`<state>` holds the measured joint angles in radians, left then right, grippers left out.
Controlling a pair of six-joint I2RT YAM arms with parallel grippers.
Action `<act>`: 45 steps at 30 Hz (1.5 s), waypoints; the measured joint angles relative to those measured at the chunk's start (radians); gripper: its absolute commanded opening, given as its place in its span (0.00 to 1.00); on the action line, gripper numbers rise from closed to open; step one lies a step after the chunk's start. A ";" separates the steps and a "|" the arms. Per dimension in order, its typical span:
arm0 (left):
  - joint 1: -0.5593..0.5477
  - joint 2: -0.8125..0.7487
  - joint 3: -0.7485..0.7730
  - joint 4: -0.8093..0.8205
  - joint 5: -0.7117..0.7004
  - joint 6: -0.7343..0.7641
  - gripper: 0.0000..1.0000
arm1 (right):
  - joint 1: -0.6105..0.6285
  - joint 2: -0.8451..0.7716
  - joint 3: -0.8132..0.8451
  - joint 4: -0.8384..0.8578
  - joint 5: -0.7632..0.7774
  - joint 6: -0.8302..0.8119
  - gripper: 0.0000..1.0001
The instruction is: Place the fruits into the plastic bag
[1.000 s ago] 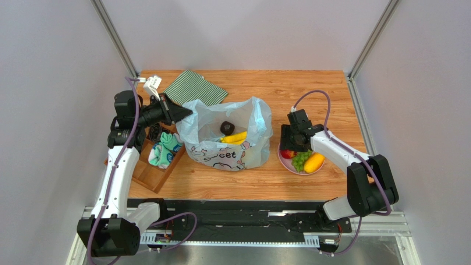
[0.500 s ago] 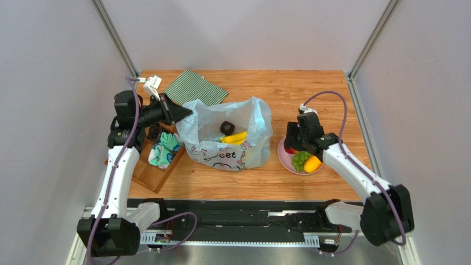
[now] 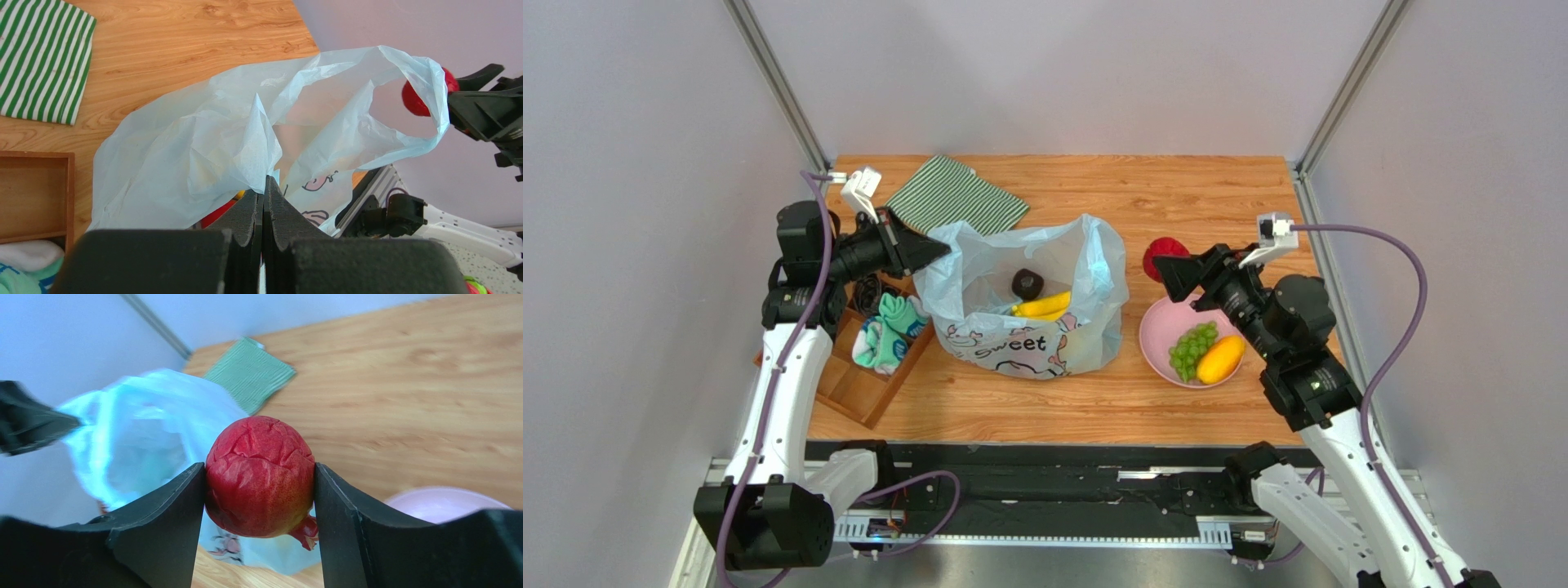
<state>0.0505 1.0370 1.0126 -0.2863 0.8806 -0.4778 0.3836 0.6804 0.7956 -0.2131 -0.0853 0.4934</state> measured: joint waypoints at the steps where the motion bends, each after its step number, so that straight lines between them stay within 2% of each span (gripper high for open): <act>1: 0.000 0.000 0.000 0.000 0.000 0.000 0.00 | 0.008 0.004 0.011 0.019 -0.023 0.005 0.40; 5: 0.000 0.000 0.000 0.000 0.000 -0.003 0.00 | 0.113 0.058 0.092 0.079 -0.090 0.000 0.39; 9: 0.000 0.000 0.000 0.000 0.000 -0.006 0.00 | 0.323 0.132 0.204 0.087 -0.073 -0.074 0.38; 11: 0.000 0.000 0.000 0.001 0.000 -0.007 0.00 | 0.459 0.204 0.291 0.076 -0.032 -0.137 0.38; 12: 0.000 0.000 0.000 0.001 0.000 -0.007 0.00 | 0.470 0.229 0.326 0.076 -0.020 -0.158 0.37; 13: 0.000 0.000 0.000 0.001 0.000 -0.007 0.00 | 0.557 0.279 0.377 0.064 0.019 -0.196 0.37; 15: 0.000 0.000 0.000 0.002 0.000 -0.007 0.00 | 0.645 0.363 0.461 0.026 0.093 -0.248 0.37; 19: 0.001 0.000 0.000 0.003 0.000 -0.006 0.00 | 0.756 0.563 0.614 -0.076 0.262 -0.333 0.37; 28: 0.001 0.000 0.000 0.005 0.000 -0.007 0.00 | 0.757 0.833 0.784 -0.367 0.543 -0.352 0.39; 36: 0.001 0.000 0.000 0.006 0.000 -0.006 0.00 | 0.657 0.929 0.899 -0.512 0.580 -0.298 0.39; 45: 0.001 0.000 0.000 0.006 0.000 -0.006 0.00 | 0.641 1.075 0.930 -0.608 0.593 -0.257 0.40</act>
<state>0.0513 1.0370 1.0122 -0.2798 0.8806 -0.4843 1.0245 1.7550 1.7260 -0.8207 0.5076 0.2367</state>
